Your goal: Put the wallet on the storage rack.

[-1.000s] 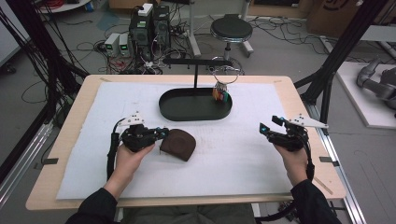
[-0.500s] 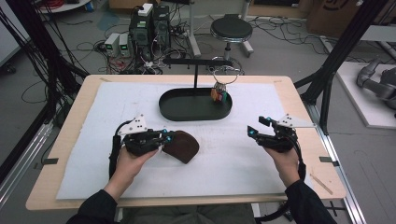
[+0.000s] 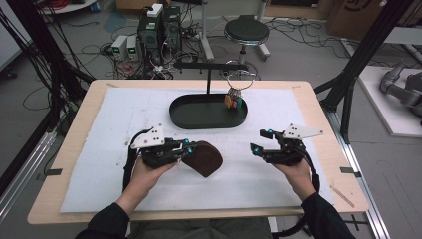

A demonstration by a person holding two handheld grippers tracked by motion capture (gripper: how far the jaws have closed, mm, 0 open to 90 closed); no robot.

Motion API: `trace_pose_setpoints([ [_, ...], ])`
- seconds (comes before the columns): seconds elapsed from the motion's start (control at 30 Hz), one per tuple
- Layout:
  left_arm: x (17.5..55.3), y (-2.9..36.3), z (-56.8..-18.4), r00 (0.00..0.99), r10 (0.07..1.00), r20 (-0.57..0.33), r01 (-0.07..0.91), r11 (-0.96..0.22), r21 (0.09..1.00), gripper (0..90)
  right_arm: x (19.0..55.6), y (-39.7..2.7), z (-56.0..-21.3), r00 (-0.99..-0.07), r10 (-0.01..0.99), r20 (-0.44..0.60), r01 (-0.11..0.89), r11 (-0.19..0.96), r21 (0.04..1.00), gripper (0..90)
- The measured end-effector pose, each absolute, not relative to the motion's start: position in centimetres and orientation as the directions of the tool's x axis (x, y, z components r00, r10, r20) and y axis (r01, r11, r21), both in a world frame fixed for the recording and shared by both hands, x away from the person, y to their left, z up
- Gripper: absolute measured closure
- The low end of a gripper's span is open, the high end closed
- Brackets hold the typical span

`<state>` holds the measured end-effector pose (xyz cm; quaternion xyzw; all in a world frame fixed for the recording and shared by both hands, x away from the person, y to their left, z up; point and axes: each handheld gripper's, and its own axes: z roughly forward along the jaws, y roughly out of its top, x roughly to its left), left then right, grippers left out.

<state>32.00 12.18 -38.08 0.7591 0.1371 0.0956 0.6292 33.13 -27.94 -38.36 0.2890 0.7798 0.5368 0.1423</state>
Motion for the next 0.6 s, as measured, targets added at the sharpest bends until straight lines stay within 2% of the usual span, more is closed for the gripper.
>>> trace_pose_setpoints([
  [0.3, 31.6, 11.0, -36.7, 0.957, 0.289, 0.008, 0.032, -0.133, 0.991, 86.8, 32.9, -26.1, -38.6, -0.883, 0.456, 0.112, 0.276, 0.311, 0.910, 30.1],
  [0.6, 31.5, 9.9, -36.2, 0.966, 0.259, 0.025, 0.006, -0.118, 0.993, 86.8, 32.7, -24.3, -38.9, -0.923, 0.349, 0.165, 0.288, 0.339, 0.895, 29.5],
])
